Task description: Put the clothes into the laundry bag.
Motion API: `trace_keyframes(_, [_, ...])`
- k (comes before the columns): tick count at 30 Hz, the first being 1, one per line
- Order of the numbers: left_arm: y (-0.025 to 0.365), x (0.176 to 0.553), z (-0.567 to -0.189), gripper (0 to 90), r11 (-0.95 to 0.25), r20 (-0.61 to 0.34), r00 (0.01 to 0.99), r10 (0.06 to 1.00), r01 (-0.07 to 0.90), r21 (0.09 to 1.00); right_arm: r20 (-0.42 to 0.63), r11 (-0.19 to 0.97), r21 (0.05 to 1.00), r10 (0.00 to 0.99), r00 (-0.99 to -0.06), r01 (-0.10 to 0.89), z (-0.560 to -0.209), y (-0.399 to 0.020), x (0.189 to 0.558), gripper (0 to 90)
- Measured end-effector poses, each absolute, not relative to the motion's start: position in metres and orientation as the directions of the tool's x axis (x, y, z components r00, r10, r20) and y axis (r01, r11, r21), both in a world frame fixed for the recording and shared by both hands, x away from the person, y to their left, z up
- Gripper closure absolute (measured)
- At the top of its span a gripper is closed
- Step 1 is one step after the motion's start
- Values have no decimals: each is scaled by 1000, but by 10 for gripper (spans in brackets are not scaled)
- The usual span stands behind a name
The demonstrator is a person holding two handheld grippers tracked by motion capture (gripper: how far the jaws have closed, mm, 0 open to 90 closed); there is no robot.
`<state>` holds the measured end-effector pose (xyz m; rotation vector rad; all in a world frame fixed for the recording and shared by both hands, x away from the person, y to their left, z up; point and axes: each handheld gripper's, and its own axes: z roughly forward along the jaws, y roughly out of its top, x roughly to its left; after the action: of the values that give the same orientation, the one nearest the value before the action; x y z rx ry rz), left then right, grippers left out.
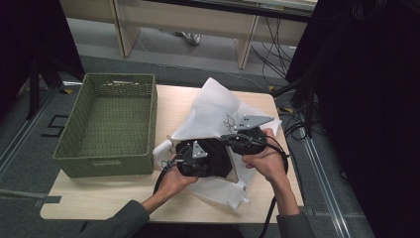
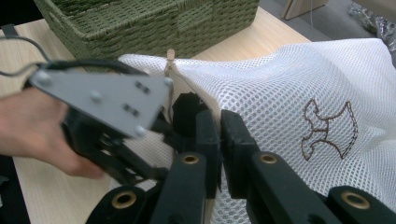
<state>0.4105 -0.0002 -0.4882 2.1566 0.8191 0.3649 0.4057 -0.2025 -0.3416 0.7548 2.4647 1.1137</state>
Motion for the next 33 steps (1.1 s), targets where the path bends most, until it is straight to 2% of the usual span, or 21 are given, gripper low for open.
trace_keyframes(4, [16,398,-487,334,-471,-58,760,648,459,753,-69,551,764,587,-806,336,-342,-203,405,874])
trace_keyframes(8, [15,392,-493,273,-469,-88,773,628,466,750,-75,553,764,587,-806,332,-342,-202,406,875])
trace_keyframes(10, [4,392,-499,275,-485,-90,794,601,452,749,-78,554,765,585,-808,328,-342,-202,406,874])
trace_keyframes(11, [2,393,-499,295,-501,-60,789,612,445,742,-75,554,765,583,-809,328,-342,-202,406,875])
trace_keyframes(12, [-2,393,-500,358,-514,-30,782,623,437,738,-76,549,765,594,-801,335,-342,-201,405,874])
trace_keyframes(15, [-14,403,-501,665,-514,2,773,635,420,748,-75,553,763,589,-804,334,-342,-202,405,874])
trace_keyframes(16, [-18,406,-501,724,-520,10,773,635,417,746,-79,554,764,589,-804,331,-342,-202,405,875])
trace_keyframes(19, [-35,420,-503,803,-528,44,764,643,402,748,-78,558,764,579,-812,324,-342,-201,406,875])
trace_keyframes(21, [-40,429,-502,822,-552,116,754,646,356,754,-73,557,762,582,-810,331,-342,-201,405,874])
trace_keyframes(23, [-43,437,-506,828,-519,83,733,675,392,760,-71,556,762,583,-810,333,-342,-202,405,874])
trace_keyframes(24, [-40,445,-504,826,-579,155,761,630,327,747,-74,558,764,574,-815,324,-342,-203,406,875])
trace_keyframes(26, [-42,439,-505,809,-556,81,762,643,391,734,-66,551,760,592,-803,344,-341,-204,405,874])
trace_keyframes(27, [-44,436,-506,781,-515,58,753,655,389,764,-80,552,767,588,-805,327,-342,-204,406,874])
trace_keyframes(28, [-41,434,-504,745,-552,69,777,626,379,742,-76,549,770,587,-806,327,-342,-205,406,874])
trace_keyframes(32, [-27,415,-495,555,-543,35,793,608,383,747,-65,548,763,593,-802,344,-342,-205,406,874])
trace_keyframes(33, [-20,406,-490,525,-530,43,766,642,402,747,-71,552,763,590,-804,337,-342,-205,406,874])
